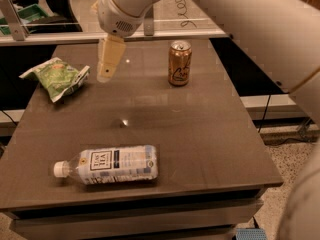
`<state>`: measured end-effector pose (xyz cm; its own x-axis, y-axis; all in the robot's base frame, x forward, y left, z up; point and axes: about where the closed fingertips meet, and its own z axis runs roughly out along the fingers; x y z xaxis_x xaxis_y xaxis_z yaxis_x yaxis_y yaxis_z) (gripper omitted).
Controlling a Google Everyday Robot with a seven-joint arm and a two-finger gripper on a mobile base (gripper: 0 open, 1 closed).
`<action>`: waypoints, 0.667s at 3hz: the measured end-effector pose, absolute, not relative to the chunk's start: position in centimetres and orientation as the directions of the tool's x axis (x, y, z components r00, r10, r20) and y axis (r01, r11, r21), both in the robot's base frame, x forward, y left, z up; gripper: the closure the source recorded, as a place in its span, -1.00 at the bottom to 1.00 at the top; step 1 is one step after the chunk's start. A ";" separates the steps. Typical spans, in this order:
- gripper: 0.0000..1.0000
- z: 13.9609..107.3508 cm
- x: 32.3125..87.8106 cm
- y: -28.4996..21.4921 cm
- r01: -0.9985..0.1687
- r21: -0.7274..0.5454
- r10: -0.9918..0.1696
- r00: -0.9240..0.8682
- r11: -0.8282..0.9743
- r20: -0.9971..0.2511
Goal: Move green jalapeno chip bag near orange can
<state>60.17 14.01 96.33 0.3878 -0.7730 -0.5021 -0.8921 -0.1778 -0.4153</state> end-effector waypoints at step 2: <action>-1.00 91.7 64.0 19.6 -0.913 -0.393 -0.763 0.330 -0.108 -0.557</action>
Offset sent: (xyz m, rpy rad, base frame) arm 0.0487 0.0899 -0.0705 0.1256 0.0702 -0.0881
